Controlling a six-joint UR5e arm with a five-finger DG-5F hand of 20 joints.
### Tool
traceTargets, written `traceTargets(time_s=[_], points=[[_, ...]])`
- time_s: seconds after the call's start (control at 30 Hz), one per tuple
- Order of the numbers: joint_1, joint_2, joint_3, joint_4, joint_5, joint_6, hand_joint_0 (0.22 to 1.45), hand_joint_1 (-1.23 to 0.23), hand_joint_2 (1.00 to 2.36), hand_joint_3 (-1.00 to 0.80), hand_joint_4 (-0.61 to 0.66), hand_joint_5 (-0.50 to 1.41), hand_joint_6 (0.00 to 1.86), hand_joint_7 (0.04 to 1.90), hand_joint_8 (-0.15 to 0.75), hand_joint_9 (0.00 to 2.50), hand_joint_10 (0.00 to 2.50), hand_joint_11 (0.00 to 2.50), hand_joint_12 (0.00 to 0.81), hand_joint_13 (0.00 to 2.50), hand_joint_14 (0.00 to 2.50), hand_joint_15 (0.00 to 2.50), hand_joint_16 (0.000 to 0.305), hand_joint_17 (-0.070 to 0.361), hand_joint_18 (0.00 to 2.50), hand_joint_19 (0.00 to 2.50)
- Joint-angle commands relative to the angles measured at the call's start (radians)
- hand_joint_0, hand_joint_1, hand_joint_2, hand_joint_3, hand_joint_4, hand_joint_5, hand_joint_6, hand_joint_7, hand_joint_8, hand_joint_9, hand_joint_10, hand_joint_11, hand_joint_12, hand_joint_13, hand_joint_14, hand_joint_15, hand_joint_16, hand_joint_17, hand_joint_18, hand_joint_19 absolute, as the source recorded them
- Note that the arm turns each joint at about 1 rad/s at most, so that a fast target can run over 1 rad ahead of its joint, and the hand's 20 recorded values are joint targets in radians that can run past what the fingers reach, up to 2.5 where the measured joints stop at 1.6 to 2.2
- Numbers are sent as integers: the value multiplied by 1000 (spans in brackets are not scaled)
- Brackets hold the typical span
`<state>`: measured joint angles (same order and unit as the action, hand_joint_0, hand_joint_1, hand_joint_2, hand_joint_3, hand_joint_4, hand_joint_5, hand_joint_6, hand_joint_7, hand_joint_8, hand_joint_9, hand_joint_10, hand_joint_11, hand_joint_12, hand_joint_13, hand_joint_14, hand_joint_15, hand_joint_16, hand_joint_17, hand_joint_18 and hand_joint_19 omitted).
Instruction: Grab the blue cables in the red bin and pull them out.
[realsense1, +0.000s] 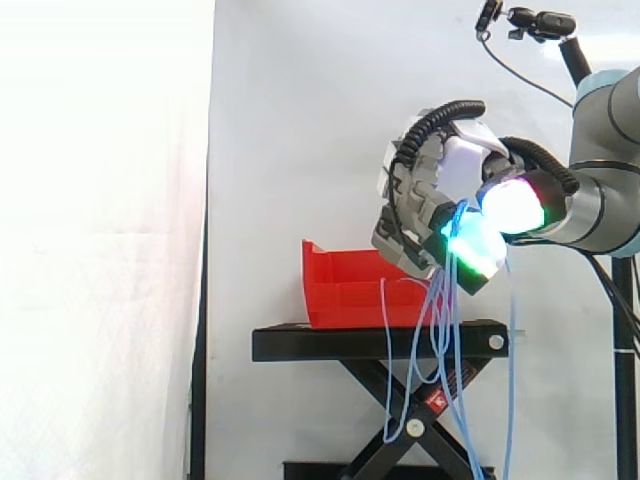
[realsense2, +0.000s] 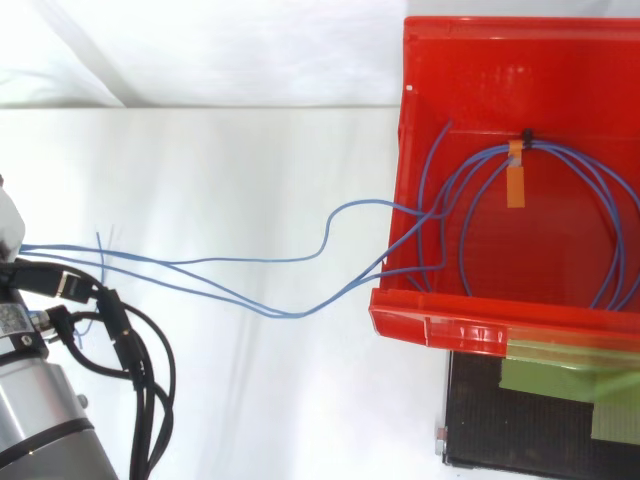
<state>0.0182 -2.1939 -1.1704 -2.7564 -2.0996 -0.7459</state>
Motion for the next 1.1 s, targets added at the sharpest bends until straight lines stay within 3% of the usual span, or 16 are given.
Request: traceTargets(time_s=[0.0,0.33,0.7,0.73,0.97,1.07], points=[[-3,-1,0,12,-7,-13,791,-930,1000,-1000,266,1031,81,865,254,1431,35,1092,336,1597,162,1584,42,94,995,1203],[-4,0,0,43,-5,-23,804,-936,1000,-1000,273,1022,62,866,252,1428,36,1099,325,1592,163,1589,41,93,990,1206],[-14,-1,0,230,-2,-92,804,-934,1000,-1000,276,1024,19,880,248,1416,36,1098,332,1588,169,1581,41,93,984,1208],[-18,-1,-2,327,0,-120,805,-932,1000,-1000,279,1026,11,877,246,1416,36,1092,322,1586,167,1588,41,93,983,1208],[-20,0,0,406,7,-151,806,-933,1000,-1000,267,1023,1,879,250,1409,36,1085,331,1585,170,1578,41,93,979,1209],[-21,-1,0,436,3,-195,806,-933,1000,-1000,277,1020,0,877,246,1406,36,1095,327,1581,168,1589,41,92,980,1210]])
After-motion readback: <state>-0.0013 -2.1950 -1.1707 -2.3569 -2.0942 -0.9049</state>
